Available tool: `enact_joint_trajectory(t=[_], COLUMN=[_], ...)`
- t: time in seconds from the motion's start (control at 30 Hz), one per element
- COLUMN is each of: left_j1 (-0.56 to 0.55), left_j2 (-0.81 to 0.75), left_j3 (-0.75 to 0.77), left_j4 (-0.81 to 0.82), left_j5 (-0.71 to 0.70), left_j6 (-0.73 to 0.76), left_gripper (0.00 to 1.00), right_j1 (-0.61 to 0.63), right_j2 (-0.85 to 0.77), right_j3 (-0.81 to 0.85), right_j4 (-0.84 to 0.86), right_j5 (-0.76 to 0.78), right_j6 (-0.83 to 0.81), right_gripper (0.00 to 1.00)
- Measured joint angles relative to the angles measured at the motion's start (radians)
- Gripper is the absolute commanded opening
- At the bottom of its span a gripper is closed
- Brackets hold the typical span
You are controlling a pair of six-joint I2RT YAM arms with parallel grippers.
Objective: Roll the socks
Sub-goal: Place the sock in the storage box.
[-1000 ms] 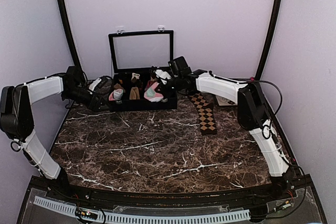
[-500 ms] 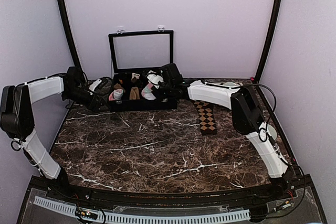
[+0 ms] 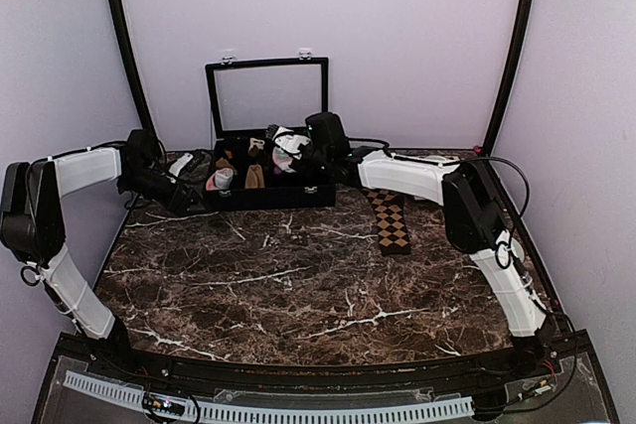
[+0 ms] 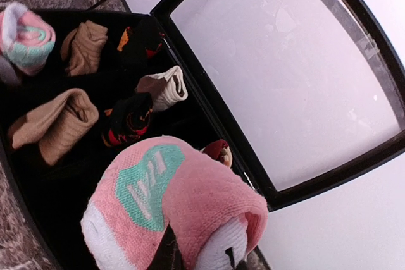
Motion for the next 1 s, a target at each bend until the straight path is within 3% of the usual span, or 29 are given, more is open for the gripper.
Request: enact_joint_trajectory(t=[0.3,0.5,0.7,1.0], left_j1=[0.0,0.0,0.0,0.0], left_j2=[0.0,-0.001,-0.004,-0.004], left_j3=[-0.011,-0.013,-0.018,-0.019], left_j4=[0.0,-0.001,0.001,0.016], left_j5=[0.019,0.025,0.024,0.017], left_j6=[0.0,0.0,0.0,-0.006], left_gripper=[0.76,0.76,0.75,0.74], right_j1=[0.079,0.119,0.167,0.161], right_j2=[-0.033,-0.033,-0.033,-0.03], right_j3=[-0.274,-0.3,-0.289,-0.128], right_j4=[0.223,0.291,0.236,-0.053], right_j5=[0.185,0.243,0.249,0.173], right_j6=[-0.425,-0.529,-0.454,-0.171], right_gripper=[0.0,0.0,0.0,0.0])
